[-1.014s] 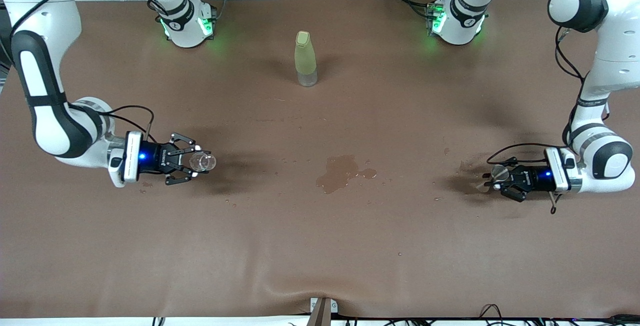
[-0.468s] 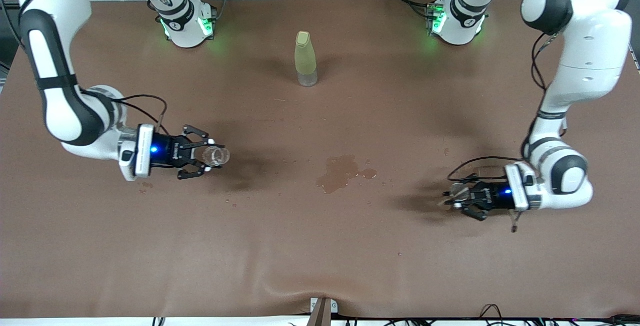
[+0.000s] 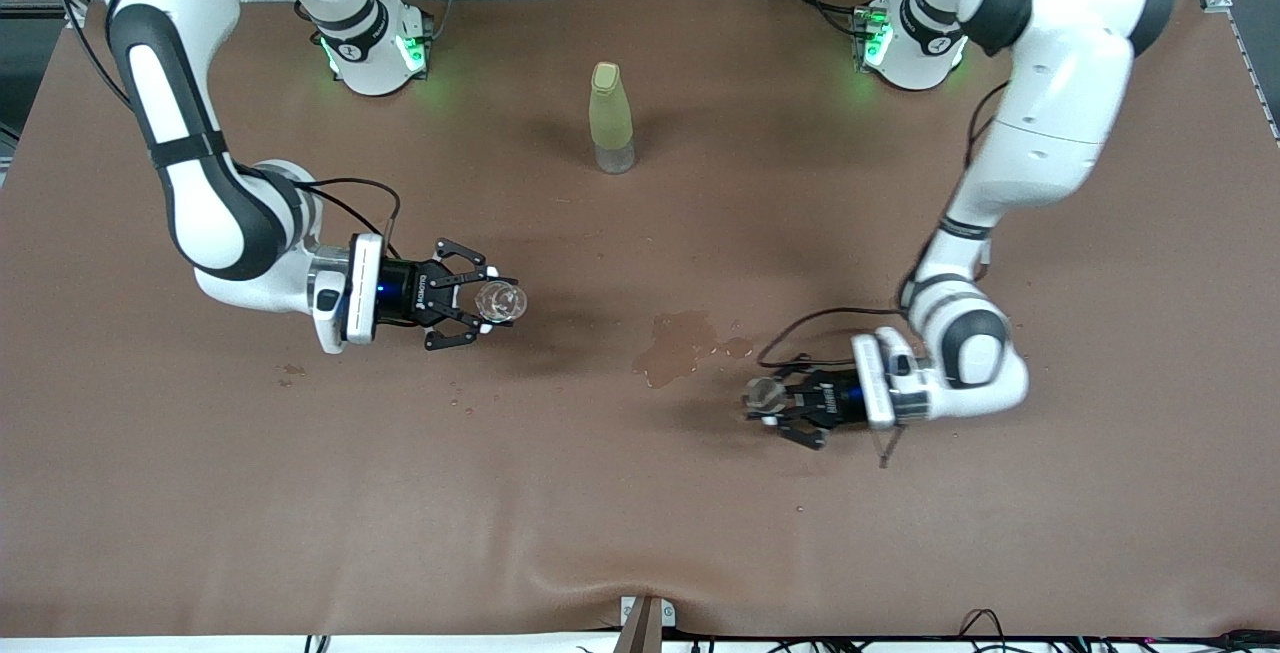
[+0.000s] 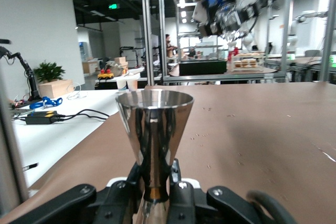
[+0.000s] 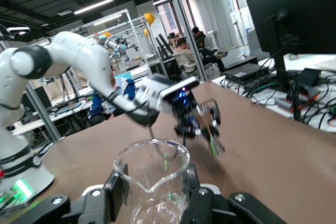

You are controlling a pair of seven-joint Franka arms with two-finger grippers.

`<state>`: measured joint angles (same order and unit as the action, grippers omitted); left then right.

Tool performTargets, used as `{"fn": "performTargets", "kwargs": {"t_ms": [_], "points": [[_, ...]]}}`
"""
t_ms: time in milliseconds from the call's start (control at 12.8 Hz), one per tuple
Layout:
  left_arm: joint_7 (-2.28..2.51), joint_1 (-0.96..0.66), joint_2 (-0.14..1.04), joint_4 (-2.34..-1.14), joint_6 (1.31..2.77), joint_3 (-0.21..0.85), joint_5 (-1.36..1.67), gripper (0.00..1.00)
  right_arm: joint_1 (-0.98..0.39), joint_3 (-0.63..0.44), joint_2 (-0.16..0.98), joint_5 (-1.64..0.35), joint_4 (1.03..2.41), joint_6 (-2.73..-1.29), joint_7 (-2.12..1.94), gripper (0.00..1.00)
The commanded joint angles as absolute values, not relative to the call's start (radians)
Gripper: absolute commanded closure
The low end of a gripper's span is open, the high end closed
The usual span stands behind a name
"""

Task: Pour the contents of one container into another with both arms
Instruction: 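Lift the glass cup and steel jigger, bringing both grippers together mid-table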

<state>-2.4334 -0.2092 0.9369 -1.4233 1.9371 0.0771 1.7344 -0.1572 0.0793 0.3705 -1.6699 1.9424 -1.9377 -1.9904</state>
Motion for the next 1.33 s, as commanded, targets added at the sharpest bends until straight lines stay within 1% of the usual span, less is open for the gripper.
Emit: {"fn": "performTargets", "kwargs": {"t_ms": [0, 156, 390, 546, 702, 780, 1014, 1248], "points": [[-2.421, -0.290, 0.946, -1.385, 2.032, 0.063, 1.822, 1.00, -0.231, 0.067, 0.373, -1.753, 1.898, -2.012, -1.991, 0.93], [-2.421, -0.343, 0.950, -1.373, 2.109, 0.063, 1.854, 1.00, -0.291, 0.068, 0.408, -1.807, 1.846, -2.065, -1.990, 0.93], [-2.424, -0.403, 0.951, -1.345, 2.198, 0.058, 1.867, 1.00, -0.336, 0.067, 0.527, -1.853, 1.723, -2.071, -1.982, 0.93], [-2.422, -0.417, 0.954, -1.339, 2.214, 0.058, 1.878, 1.00, -0.374, 0.067, 0.590, -1.887, 1.640, -2.126, -1.971, 0.93], [-2.422, -0.417, 0.956, -1.339, 2.215, 0.057, 1.878, 1.00, -0.419, 0.067, 0.612, -1.922, 1.594, -2.227, -1.965, 0.94], [-2.419, -0.417, 0.956, -1.339, 2.226, 0.057, 1.878, 1.00, -0.425, 0.067, 0.624, -1.921, 1.580, -2.250, -1.930, 0.94], [-2.419, -0.417, 0.956, -1.339, 2.232, 0.055, 1.878, 1.00, -0.442, 0.067, 0.632, -1.922, 1.566, -2.252, -1.812, 0.94], [-2.421, -0.417, 0.956, -1.339, 2.232, 0.057, 1.878, 1.00, -0.480, 0.067, 0.641, -1.995, 1.566, -2.270, -1.721, 0.94]]}}
